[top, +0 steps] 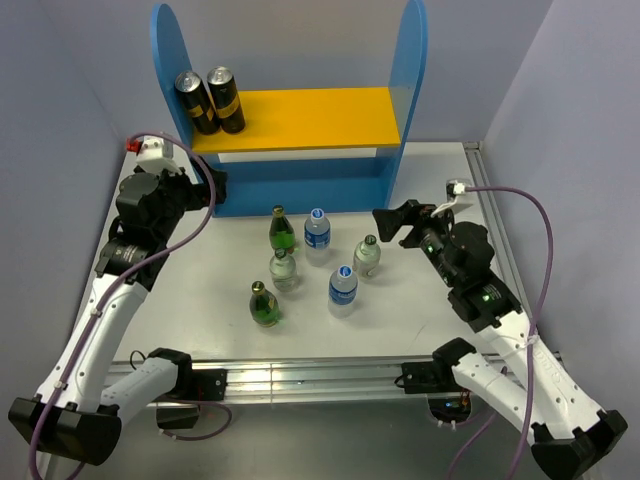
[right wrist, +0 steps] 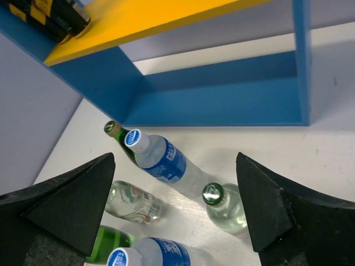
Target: Place and organize the beverage onto the shelf
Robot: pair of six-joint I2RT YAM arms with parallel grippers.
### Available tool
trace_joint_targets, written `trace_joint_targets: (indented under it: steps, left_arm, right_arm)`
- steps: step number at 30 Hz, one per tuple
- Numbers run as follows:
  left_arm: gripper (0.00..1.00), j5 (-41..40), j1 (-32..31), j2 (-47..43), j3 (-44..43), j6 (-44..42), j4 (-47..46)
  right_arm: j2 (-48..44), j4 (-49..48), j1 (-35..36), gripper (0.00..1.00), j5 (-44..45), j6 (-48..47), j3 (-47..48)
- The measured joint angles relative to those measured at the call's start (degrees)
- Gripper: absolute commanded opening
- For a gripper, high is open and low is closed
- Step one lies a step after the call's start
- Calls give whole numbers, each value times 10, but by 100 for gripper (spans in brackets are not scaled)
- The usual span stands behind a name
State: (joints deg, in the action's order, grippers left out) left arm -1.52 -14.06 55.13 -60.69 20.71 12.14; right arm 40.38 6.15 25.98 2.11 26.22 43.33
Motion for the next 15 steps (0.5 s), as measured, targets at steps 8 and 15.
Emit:
trace_joint_targets:
  steps: [8, 15]
  left_arm:
    - [99, -76, 3, 9, 0, 0, 28]
    - [99, -104, 4, 10, 0, 0, 33]
  right_arm:
    - [-24, 70, 57, 92, 147, 8, -6]
    - [59, 147, 273, 95, 358, 49, -3]
